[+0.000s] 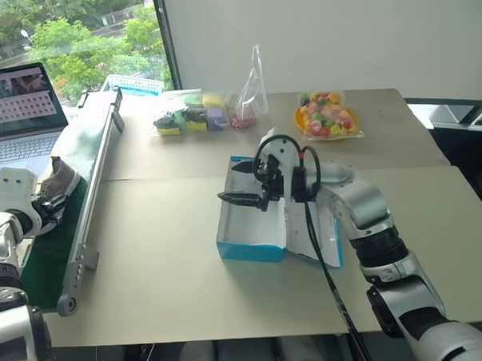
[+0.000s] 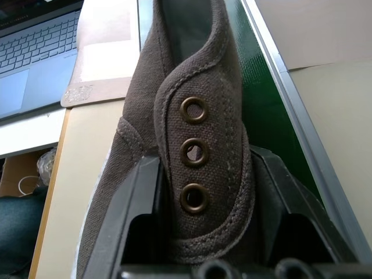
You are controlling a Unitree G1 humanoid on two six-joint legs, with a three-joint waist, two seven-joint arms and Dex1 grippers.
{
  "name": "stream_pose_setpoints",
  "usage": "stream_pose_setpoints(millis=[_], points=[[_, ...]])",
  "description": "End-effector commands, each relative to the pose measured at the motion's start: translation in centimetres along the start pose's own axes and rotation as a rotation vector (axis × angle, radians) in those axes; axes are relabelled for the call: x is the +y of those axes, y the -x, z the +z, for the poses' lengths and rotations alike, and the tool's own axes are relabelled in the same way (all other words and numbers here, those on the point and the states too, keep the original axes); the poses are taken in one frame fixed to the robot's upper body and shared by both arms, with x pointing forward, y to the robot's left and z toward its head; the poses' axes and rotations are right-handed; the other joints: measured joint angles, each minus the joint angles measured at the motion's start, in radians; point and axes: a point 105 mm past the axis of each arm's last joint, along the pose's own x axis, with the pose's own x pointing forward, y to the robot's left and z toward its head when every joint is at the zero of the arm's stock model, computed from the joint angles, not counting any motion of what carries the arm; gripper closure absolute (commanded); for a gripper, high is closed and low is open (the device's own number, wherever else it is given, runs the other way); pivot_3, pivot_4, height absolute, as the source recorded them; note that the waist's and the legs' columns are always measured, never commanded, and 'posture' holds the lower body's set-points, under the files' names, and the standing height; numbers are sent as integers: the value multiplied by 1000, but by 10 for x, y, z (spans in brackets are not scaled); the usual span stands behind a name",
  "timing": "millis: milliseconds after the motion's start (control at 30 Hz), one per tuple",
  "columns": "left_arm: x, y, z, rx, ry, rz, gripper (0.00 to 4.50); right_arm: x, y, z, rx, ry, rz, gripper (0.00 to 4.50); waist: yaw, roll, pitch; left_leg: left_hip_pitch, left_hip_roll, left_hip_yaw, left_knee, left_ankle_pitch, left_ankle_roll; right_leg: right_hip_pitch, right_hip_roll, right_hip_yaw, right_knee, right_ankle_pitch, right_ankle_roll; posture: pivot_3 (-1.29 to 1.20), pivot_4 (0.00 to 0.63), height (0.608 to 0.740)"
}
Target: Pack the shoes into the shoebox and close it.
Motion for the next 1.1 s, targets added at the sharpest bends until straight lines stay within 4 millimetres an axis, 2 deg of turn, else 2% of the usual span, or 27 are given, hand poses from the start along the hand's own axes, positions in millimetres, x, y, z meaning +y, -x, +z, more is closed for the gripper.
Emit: stream_pose_setpoints(millis=[33, 100, 200, 267, 333, 467, 600, 700, 833, 967, 1100], points=[[-2, 1, 18, -71, 12, -3, 4173, 1, 4, 12, -36, 32, -10, 0, 2, 0, 0, 0, 0, 0, 0, 0, 0, 0, 0, 0, 1, 0, 0, 0, 150, 740], [-4, 2, 25, -91, 10, -3, 4496, 1, 4, 13, -36, 31, -12, 0, 5, 0, 0, 0, 0, 0, 1, 1, 0, 0, 0, 0, 2, 0, -1, 0, 150, 740], [-10, 5, 38, -129, 1, -13, 4496, 1, 5, 13, -39, 31, -17, 0, 6, -1, 0, -1, 0, -1, 3, 1, -1, 1, 0, 0, 2, 0, -1, 0, 150, 740], [-23, 8, 56, -190, 1, -47, 4496, -2, 5, 15, -47, 26, -30, 0, 6, -1, 1, -1, 0, -1, 3, 1, -1, 1, 0, -1, 1, 0, -1, 0, 150, 740], [-44, 13, 78, -259, 4, -103, 4496, -6, 7, 19, -66, 4, -50, 0, 8, -2, 1, -2, 0, -2, 3, 1, -1, 0, 0, -1, 1, 0, -1, 0, 150, 740], [-110, 24, 120, -386, -6, -257, 4496, -18, 12, 35, -162, -160, -102, 0, 10, -2, 1, -6, 0, -4, 5, 1, -1, -1, -1, -3, 1, 0, -1, 0, 150, 740], [-161, 33, 146, -467, 39, -352, 4496, -25, 17, 46, -224, -258, -131, 0, 8, -2, 1, -6, -1, -4, 6, 1, -1, -1, -1, -2, 1, 0, -1, 0, 150, 740], [-194, 41, 162, -516, 85, -422, 4496, -25, 22, 47, -227, -299, -129, 0, 4, -2, 1, -6, -1, -4, 6, 1, -1, -1, -1, -2, 1, 0, -1, 0, 150, 740], [-250, 53, 181, -567, 130, -559, 4496, -34, 29, 47, -239, -379, -176, 0, 4, -2, 1, -7, -1, -4, 6, 1, -1, -1, -1, -2, 1, 0, 0, 0, 150, 740], [-271, 55, 190, -574, 175, -598, 4496, -38, 30, 42, -223, -381, -215, 0, 0, -2, 1, -7, -1, -4, 6, 1, -1, -1, -1, -2, 0, 0, 0, 0, 150, 740], [-288, 59, 186, -560, 200, -634, 4496, -46, 35, 46, -257, -400, -259, 0, -1, -2, 1, -6, -1, -4, 6, 1, -1, -1, 0, -1, 1, 0, -1, 0, 150, 740]])
